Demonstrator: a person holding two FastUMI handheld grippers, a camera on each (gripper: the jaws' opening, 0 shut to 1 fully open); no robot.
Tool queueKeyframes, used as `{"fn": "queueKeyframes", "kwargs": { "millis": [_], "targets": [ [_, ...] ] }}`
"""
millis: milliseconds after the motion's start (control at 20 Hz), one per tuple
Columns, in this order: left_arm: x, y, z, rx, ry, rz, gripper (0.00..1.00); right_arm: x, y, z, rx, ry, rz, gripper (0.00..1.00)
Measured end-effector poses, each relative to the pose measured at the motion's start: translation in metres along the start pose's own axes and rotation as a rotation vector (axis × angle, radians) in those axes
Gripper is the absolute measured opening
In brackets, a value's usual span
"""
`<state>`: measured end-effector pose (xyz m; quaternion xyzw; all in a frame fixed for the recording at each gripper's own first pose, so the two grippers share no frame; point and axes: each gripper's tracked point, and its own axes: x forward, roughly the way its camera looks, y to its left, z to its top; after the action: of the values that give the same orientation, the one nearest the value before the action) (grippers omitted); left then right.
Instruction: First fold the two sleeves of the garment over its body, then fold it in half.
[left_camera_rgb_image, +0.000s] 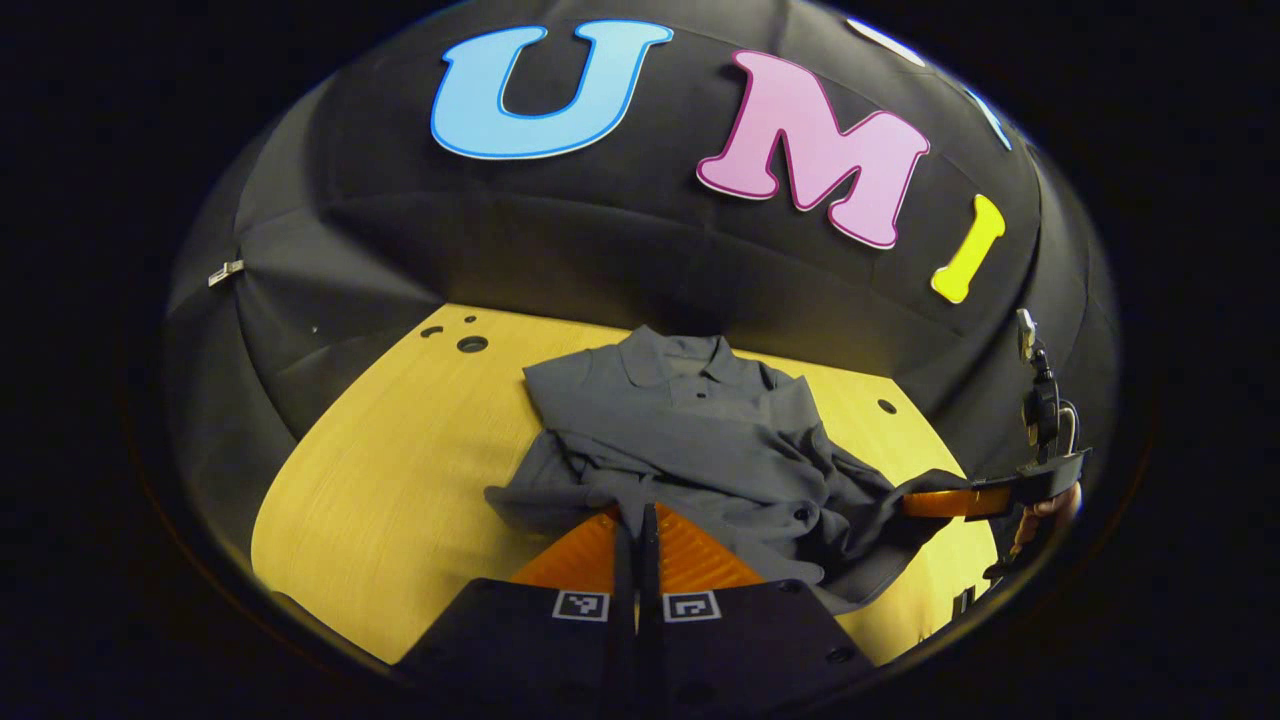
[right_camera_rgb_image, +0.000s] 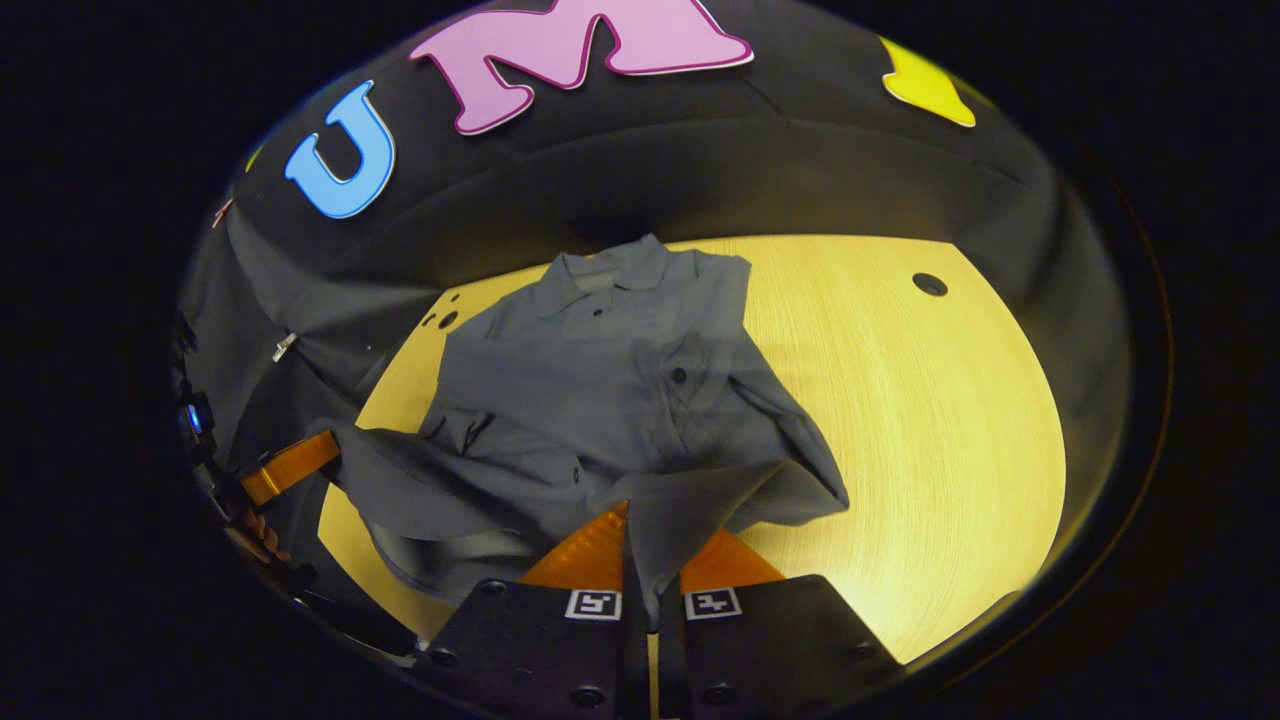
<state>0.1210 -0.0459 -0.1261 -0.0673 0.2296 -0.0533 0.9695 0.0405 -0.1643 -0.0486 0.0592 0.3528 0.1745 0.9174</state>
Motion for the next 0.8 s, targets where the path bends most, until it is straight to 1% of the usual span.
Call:
{"fn": "queueKeyframes", "kwargs": {
  "millis": [100,250,550,700,800],
  "targets": [
    [0.008,-0.002,0.012,-0.009,-0.013,-0.007,0.06,0.006,0.001,0.015,0.002,-0.023,0.005,0.08],
    [0.024,0.003,0.036,0.006,-0.046,-0.006,0.05,0.017,-0.003,0.035,-0.014,-0.048,0.0,0.08],
    [0.061,0.005,0.085,0.045,-0.098,-0.009,0.05,0.043,-0.012,0.099,-0.025,-0.136,-0.018,0.08],
    [0.084,0.015,0.105,0.067,-0.12,0.01,0.05,0.059,-0.015,0.118,-0.02,-0.154,-0.026,0.08],
    [0.101,0.017,0.115,0.054,-0.127,0.005,0.05,0.069,-0.016,0.128,-0.03,-0.159,-0.03,0.08]
  ]
}}
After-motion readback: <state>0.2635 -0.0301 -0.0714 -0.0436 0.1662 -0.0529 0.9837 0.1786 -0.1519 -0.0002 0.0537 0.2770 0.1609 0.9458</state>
